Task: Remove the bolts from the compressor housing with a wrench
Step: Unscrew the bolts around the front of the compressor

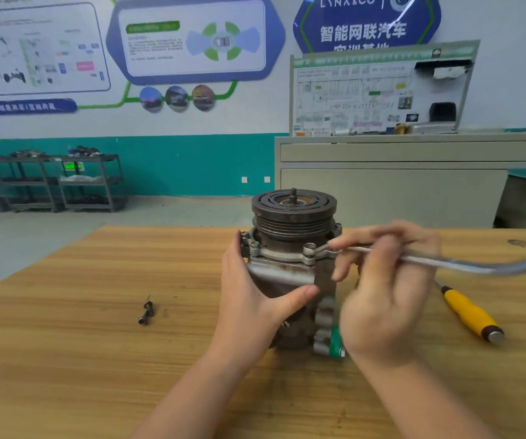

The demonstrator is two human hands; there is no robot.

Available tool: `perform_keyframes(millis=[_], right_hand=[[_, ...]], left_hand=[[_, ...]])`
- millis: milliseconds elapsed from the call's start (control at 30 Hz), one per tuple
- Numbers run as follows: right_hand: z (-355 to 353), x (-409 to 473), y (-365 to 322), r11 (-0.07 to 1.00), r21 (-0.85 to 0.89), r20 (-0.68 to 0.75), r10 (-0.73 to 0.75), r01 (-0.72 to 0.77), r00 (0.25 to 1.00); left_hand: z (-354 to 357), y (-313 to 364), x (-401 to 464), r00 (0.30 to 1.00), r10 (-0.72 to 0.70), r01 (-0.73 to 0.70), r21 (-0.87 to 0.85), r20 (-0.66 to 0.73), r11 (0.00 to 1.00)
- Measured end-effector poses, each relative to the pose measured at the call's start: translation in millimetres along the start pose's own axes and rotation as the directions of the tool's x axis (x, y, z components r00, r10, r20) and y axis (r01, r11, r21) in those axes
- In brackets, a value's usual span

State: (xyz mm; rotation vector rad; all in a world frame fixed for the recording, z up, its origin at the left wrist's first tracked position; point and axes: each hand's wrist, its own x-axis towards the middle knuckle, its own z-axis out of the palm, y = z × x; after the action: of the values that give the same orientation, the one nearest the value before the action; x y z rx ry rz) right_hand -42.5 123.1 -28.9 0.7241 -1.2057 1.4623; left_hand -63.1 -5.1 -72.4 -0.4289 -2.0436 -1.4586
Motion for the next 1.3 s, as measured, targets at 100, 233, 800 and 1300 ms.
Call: perform_keyframes(millis=[100,233,800,1300], right_hand=[[-8,18,9,0.807,0.336,-0.158,0.556,-0.485,0.816],[-24,39,19,0.414,0.68,-0.01,0.831,-0.605,0.557],[-11,7,-1,0.974,-0.129,0.229,-0.152,0.184,0.962],[-30,42,17,0.556,0.611,-0.04,0.733,-0.564,0.679]], left_hand=[[0,1,1,1.0,-0.014,0.014,-0.007,0.009,1.0],[0,2,1,1.0,-0.03,0.03,-0.014,0.002,0.999],[0,4,0,1.0,-0.007,0.007,-0.005,-0.004,1.0],[0,4,-1,1.0,-0.024,0.024,-0.039,0.02,0.999]])
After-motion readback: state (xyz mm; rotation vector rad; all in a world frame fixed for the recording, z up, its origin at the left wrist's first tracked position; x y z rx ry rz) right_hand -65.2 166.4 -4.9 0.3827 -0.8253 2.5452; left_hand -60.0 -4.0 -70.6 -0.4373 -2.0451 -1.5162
